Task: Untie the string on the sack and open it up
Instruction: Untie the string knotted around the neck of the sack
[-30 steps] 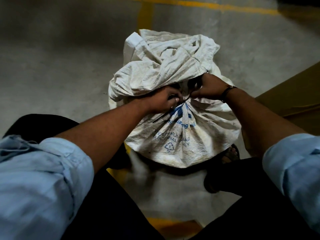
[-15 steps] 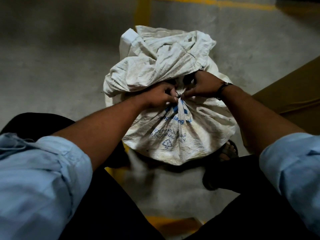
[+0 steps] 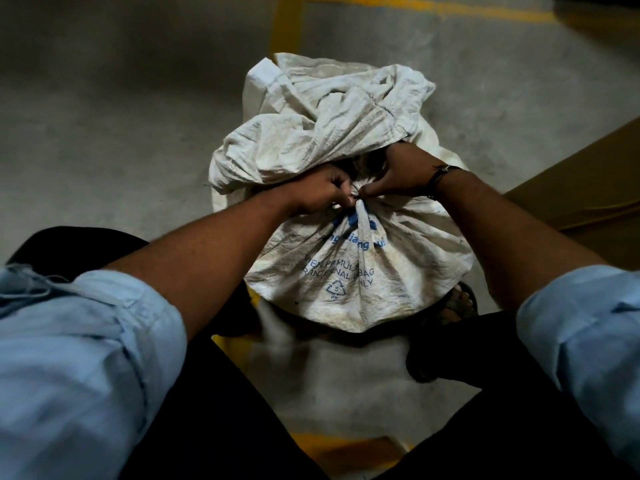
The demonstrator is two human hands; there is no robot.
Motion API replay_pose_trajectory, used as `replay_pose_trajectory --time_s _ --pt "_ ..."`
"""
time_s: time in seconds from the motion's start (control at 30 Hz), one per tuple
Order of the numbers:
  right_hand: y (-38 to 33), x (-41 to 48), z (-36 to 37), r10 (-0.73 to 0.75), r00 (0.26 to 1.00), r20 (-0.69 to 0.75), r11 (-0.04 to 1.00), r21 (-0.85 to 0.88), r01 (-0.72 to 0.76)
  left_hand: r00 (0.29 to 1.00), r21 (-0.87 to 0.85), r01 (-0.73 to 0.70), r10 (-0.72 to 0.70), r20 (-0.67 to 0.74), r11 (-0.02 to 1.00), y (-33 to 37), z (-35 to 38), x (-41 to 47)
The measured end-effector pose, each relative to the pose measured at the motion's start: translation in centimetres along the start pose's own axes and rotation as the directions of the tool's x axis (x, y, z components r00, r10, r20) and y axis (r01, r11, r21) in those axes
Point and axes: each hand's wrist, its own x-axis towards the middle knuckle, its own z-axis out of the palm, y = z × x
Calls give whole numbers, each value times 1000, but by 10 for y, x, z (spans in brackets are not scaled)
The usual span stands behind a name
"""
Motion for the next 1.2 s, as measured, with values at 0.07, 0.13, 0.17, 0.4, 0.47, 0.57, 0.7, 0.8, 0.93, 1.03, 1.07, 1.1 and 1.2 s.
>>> replay_pose_trajectory --time_s 0.07,0.13,0.17,0.4,0.47,0.57,0.7,0.8,0.93,1.03,1.07,1.1,1.2 --pt "-2 -1 0 -10 1000 -4 1000 -22 10 1000 9 -7 7 -1 1000 1 0 -1" --pt "-1 -1 0 5 1000 0 1000 -20 -5 1000 6 -10 10 -2 1000 2 0 -2" --pt "0 -1 -1 14 1000 5 1000 -12 -14 1000 5 -8 8 -4 1000 2 0 -2" --pt "-1 0 -1 32 999 -1 999 11 -32 1000 -7 5 -5 3 1000 2 0 -2" --pt "-2 0 1 35 999 -8 999 -1 -35 1000 -11 10 -10 4 1000 2 0 -2" --pt "-4 1 1 53 999 8 998 -18 -53 1000 -9 10 -10 8 1000 3 0 -2" --pt "-9 -3 -3 66 998 25 998 -9 -66 1000 0 9 -9 10 1000 4 -1 -1" --pt "-10 -4 -2 51 999 11 999 -14 -51 1000 15 19 -19 1 1000 2 0 0" --pt "-9 -4 -4 51 999 16 998 -20 -51 999 18 33 -33 9 999 1 0 -2" --pt "-12 -4 -7 68 996 50 997 -29 -67 999 16 31 -31 13 999 3 1 -3" --pt "-13 -3 -6 75 996 58 997 -33 -73 999 19 32 -32 14 999 3 1 -3" --pt "-14 -2 -4 78 995 64 996 -42 -75 999 21 29 -30 17 999 2 1 -3" --pt "-16 1 1 84 995 60 995 -65 -80 1000 26 7 -8 20 1000 1 0 -2"
